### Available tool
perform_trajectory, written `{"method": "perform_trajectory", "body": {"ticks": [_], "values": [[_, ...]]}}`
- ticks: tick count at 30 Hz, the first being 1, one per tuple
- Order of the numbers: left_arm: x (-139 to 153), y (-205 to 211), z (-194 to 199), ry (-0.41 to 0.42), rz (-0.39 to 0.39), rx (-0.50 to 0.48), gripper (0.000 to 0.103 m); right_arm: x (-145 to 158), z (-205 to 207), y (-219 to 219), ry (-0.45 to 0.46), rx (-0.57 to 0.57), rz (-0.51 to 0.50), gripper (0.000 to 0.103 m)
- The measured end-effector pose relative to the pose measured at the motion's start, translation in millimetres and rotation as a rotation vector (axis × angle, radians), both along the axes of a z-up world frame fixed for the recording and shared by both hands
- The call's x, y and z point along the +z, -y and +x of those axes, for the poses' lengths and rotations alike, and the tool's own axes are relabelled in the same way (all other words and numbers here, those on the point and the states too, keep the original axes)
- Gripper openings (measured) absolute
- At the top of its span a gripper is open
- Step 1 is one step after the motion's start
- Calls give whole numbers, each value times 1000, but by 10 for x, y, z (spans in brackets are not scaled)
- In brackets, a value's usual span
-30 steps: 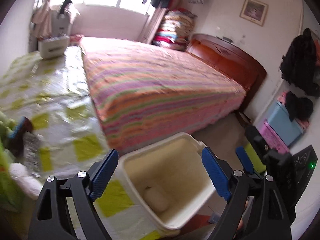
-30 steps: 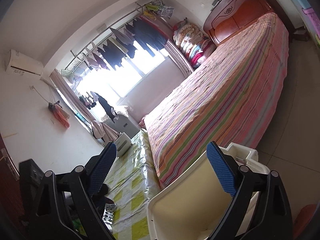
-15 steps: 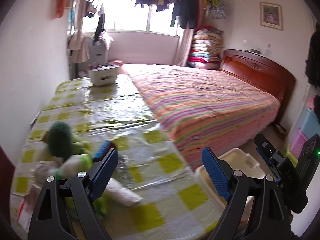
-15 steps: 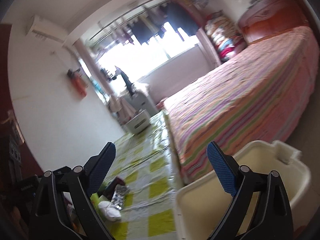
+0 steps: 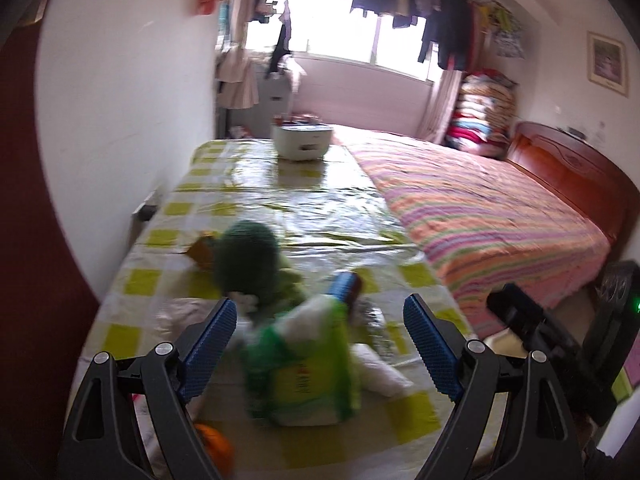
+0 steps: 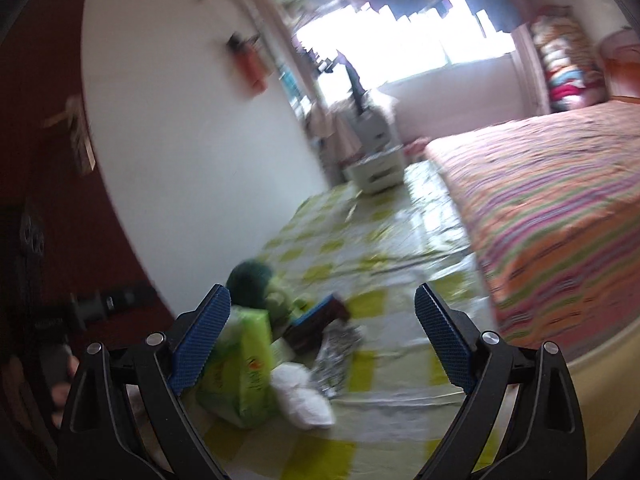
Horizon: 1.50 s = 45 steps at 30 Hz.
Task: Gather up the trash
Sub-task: 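Move both tools back to the table and grasp the green plastic bag with the right tool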
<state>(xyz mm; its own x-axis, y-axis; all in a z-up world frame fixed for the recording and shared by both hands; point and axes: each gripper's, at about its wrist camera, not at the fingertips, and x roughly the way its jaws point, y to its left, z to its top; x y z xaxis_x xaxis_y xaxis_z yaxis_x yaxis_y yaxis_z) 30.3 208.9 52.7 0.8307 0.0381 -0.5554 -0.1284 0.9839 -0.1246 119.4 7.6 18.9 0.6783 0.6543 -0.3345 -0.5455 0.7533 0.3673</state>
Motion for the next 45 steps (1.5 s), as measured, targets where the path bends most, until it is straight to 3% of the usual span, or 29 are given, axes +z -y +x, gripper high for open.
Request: {"method": "perform_trajectory", "body": {"ticks": [10, 16, 26, 28, 30, 31, 33, 36, 45], "values": [[-112, -694, -177, -35, -43, 147, 83, -365, -45, -549, -147, 168, -141, 92], [-133, -955, -286, -42, -58, 205, 83, -322, -58, -1007, -126, 265, -224, 92], [-174, -1391, -484, -66, -82, 295, 83, -584, 173, -1536, -207, 305, -363, 92], [-206, -1438, -492, -93, -75, 294, 83, -608, 163, -1592, -209, 313, -382, 86], [-257, -1417, -471, -136, -40, 266, 83, -598, 130, -1626, -198, 325, -391, 64], [-284, -1396, -462, -153, -19, 254, 83, -591, 110, -1639, -189, 333, -396, 61], [-337, -1348, -439, -182, 21, 225, 83, -548, 56, -1623, -162, 336, -386, 51], [-424, -1262, -416, -223, 57, 175, 83, -465, 26, -1521, -162, 331, -320, 46], [-681, -927, -211, -337, 217, 107, 83, -158, -134, -1176, -112, 298, -163, 45]]}}
